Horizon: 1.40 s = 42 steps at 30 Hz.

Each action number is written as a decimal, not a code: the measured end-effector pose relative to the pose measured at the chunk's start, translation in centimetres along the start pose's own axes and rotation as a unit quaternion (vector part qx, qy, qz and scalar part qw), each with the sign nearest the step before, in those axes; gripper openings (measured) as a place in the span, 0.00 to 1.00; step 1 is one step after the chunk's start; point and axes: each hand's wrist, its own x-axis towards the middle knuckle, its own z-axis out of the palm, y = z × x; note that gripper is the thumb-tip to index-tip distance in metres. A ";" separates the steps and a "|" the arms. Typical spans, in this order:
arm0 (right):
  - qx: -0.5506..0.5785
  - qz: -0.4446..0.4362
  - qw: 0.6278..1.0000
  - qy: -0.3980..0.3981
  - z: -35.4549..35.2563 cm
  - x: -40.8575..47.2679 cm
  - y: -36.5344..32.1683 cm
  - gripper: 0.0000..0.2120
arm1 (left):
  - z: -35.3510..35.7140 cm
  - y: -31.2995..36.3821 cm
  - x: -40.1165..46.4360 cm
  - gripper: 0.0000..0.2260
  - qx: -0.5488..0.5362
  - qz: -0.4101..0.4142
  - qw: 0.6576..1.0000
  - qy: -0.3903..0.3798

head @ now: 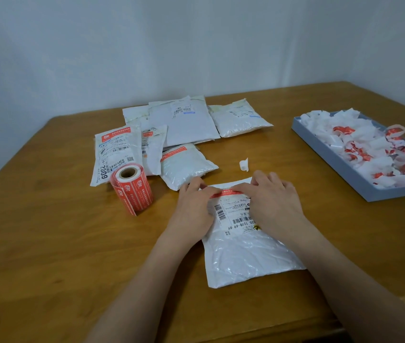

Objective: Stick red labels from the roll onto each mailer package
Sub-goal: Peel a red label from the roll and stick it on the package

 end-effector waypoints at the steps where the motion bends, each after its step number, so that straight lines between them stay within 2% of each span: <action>1: -0.001 0.001 1.000 -0.001 -0.1 0.0 0.0 0.28 | 0.0 0.0 0.0 0.20 -0.006 0.002 1.000 0.003; 20: -0.009 -0.008 0.999 0.031 -0.1 -0.2 0.0 0.18 | -0.2 -0.3 -0.4 0.16 0.020 0.017 0.999 0.040; 24: 0.041 -0.005 0.997 0.066 0.6 -0.3 0.5 0.16 | -0.1 -0.6 -0.7 0.09 0.000 0.016 0.997 0.073; 27: 0.106 -0.030 0.988 0.105 1.1 -0.1 1.0 0.16 | -0.1 -1.1 -1.0 0.08 -0.032 0.027 0.995 0.086; 33: 0.193 -0.115 0.974 0.038 1.1 -0.1 1.1 0.23 | -0.6 -1.0 -1.3 0.14 -0.057 0.060 0.993 0.089; 37: 0.159 -0.134 0.978 0.030 1.2 0.1 1.1 0.29 | -0.7 -0.7 -1.2 0.16 -0.031 0.067 0.994 0.078; 42: 0.122 -0.129 0.984 0.014 1.2 0.1 1.0 0.26 | -0.6 -0.8 -1.1 0.16 -0.018 0.074 0.995 0.065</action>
